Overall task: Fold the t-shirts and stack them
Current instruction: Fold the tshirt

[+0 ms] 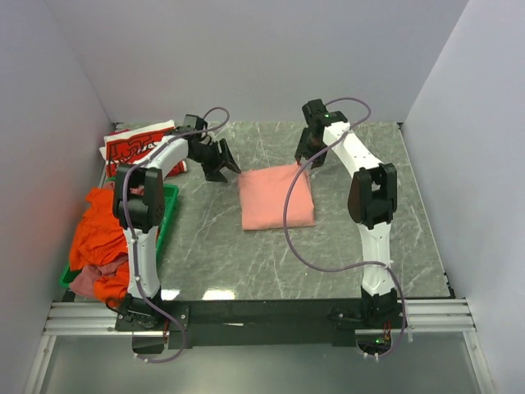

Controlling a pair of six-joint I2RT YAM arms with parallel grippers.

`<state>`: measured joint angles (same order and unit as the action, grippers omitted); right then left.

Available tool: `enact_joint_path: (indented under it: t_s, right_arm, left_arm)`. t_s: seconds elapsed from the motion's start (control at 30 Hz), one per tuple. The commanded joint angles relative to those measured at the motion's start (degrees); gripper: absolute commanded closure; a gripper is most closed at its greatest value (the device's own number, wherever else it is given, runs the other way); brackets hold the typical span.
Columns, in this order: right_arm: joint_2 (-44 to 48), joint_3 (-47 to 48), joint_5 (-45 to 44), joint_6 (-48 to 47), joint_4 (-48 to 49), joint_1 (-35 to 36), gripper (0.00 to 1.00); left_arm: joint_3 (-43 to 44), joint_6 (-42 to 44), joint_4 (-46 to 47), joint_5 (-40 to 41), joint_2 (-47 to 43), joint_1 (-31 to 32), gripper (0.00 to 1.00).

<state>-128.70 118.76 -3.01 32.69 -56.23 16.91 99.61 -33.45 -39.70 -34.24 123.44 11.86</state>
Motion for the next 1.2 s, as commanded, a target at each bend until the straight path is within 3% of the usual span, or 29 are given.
enact_joint_path:
  t_s: [0.0,0.13,0.27,0.53,0.63,0.9,1.17]
  right_arm:
    - [-0.58,5.34,-1.22,-1.31,-1.96,-1.17,0.43]
    - [4.49,2.19,-0.07,-1.92,1.02,-1.00,0.42]
    - [10.64,-6.84,1.94,-2.80,6.20,-0.65,0.44]
    - [19.89,-21.36,5.29,-2.89,10.96,3.83,0.50]
    - [24.18,-32.74,7.74,-0.79,15.94,6.29,0.51]
    - [23.07,-42.72,10.39,1.06,20.19,7.00,0.53]
    - [18.40,-44.14,8.72,0.01,19.05,6.47,0.53]
  left_arm:
    - [2.16,0.49,1.38,2.24,-1.96,-1.40,0.29]
    - [0.85,1.98,2.87,2.25,-3.55,-1.40,0.28]
    - [-4.24,2.08,5.94,0.58,-6.18,-1.40,0.28]
    - [-20.23,1.11,14.47,-2.50,-14.88,-1.31,0.29]
    - [-28.20,0.24,19.19,-3.98,-18.39,-0.79,0.29]
    - [-37.20,-2.23,28.61,-6.62,-21.48,1.50,0.27]
    - [-45.91,-5.83,42.48,-10.40,-21.05,1.68,0.25]
